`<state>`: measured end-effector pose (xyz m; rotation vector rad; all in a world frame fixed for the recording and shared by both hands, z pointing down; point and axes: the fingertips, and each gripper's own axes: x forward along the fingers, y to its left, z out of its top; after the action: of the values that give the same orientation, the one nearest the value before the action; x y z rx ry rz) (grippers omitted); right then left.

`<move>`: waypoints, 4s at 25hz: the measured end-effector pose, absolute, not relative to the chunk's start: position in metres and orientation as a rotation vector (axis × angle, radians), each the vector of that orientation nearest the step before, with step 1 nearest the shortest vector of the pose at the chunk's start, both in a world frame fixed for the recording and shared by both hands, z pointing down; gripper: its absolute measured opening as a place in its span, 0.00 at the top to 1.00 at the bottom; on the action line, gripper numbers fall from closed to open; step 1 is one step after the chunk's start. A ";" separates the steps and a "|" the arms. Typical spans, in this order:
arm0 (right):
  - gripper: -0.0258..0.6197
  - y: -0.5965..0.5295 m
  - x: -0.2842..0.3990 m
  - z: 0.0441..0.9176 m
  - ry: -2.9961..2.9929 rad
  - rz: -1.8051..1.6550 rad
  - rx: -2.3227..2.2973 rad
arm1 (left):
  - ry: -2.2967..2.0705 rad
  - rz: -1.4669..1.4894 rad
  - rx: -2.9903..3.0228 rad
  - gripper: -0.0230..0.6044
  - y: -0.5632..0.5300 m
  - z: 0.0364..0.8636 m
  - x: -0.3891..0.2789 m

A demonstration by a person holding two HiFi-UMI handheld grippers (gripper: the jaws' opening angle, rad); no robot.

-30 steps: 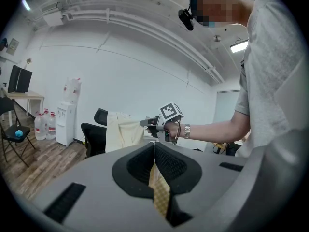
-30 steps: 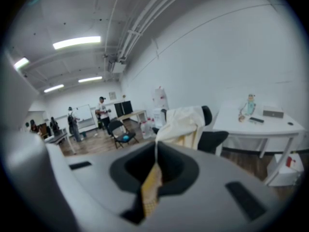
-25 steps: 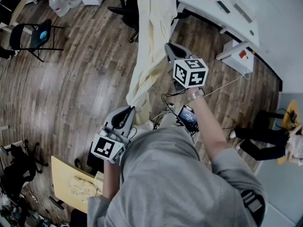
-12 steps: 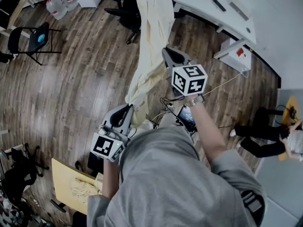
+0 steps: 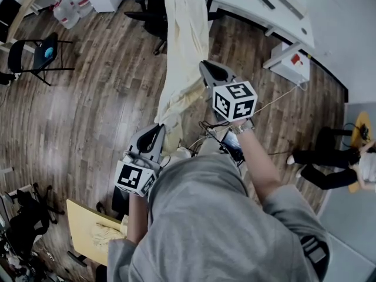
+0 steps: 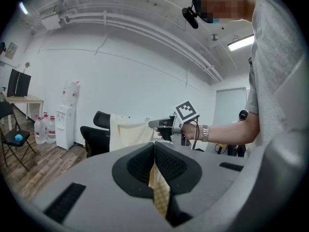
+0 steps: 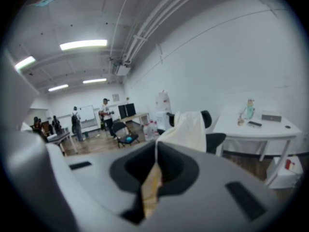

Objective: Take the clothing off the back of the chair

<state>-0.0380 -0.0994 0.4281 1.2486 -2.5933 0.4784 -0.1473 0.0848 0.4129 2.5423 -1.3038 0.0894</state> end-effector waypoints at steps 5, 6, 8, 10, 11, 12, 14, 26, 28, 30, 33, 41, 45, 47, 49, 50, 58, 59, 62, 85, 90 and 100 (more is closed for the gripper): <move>0.90 -0.092 -0.031 0.423 -2.610 0.459 1.234 | -1.309 0.093 2.552 0.90 0.083 0.413 -0.142; 0.90 -0.091 -0.030 0.423 -2.613 0.460 1.232 | -1.315 0.093 2.550 0.90 0.082 0.413 -0.142; 0.90 -0.088 -0.029 0.421 -2.617 0.461 1.228 | -1.326 0.086 2.546 0.90 0.080 0.412 -0.143; 0.90 -0.084 -0.028 0.418 -2.621 0.452 1.223 | -1.330 0.081 2.546 0.90 0.077 0.412 -0.143; 0.90 -0.082 -0.028 0.417 -2.623 0.447 1.221 | -1.329 0.082 2.547 0.90 0.076 0.412 -0.142; 0.90 -0.080 -0.027 0.416 -2.624 0.445 1.221 | -1.327 0.083 2.548 0.90 0.076 0.413 -0.141; 0.90 -0.075 -0.022 0.415 -2.626 0.444 1.225 | -1.321 0.087 2.552 0.90 0.075 0.414 -0.137; 0.90 -0.055 -0.001 0.402 -2.643 0.448 1.267 | -1.263 0.087 2.596 0.90 0.070 0.411 -0.120; 0.90 -0.053 0.002 0.402 -2.644 0.450 1.274 | -1.254 0.088 2.603 0.90 0.068 0.411 -0.118; 0.90 -0.050 0.005 0.402 -2.643 0.455 1.281 | -1.245 0.088 2.613 0.90 0.066 0.411 -0.116; 0.90 -0.045 0.009 0.403 -2.638 0.456 1.288 | -1.237 0.085 2.628 0.90 0.064 0.410 -0.113; 0.90 -0.035 0.010 0.407 -2.637 0.487 1.291 | -1.222 0.084 2.643 0.90 0.059 0.409 -0.111; 0.90 -0.028 0.008 0.414 -2.628 0.506 1.272 | -1.229 0.084 2.629 0.90 0.058 0.409 -0.112; 0.90 -0.023 0.006 0.418 -2.620 0.516 1.260 | -1.231 0.081 2.631 0.90 0.058 0.409 -0.113; 0.90 -0.018 0.004 0.423 -2.613 0.524 1.243 | -1.236 0.082 2.629 0.90 0.060 0.410 -0.115; 0.90 -0.016 0.003 0.424 -2.610 0.526 1.236 | -1.240 0.083 2.625 0.90 0.060 0.411 -0.115; 0.90 -0.008 0.000 0.426 -2.614 0.509 1.214 | -1.286 0.065 2.606 0.90 0.058 0.409 -0.123; 0.90 -0.008 0.000 0.425 -2.616 0.505 1.211 | -1.297 0.063 2.606 0.90 0.057 0.408 -0.124; 0.90 -0.008 -0.002 0.423 -2.622 0.494 1.204 | -1.343 0.057 2.599 0.90 0.053 0.406 -0.130; 0.90 -0.018 -0.012 0.421 -2.642 0.475 1.151 | -1.426 0.053 2.576 0.90 0.033 0.404 -0.144; 0.90 -0.020 -0.017 0.422 -2.641 0.465 1.135 | -1.428 0.052 2.565 0.90 0.031 0.407 -0.148; 0.90 -0.022 -0.017 0.421 -2.637 0.445 1.119 | -1.440 0.062 2.557 0.90 0.030 0.409 -0.153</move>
<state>-0.0166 -0.0219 0.4210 1.1190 -2.6369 0.4447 -0.1526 0.0304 0.4090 2.5568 -1.4398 0.0617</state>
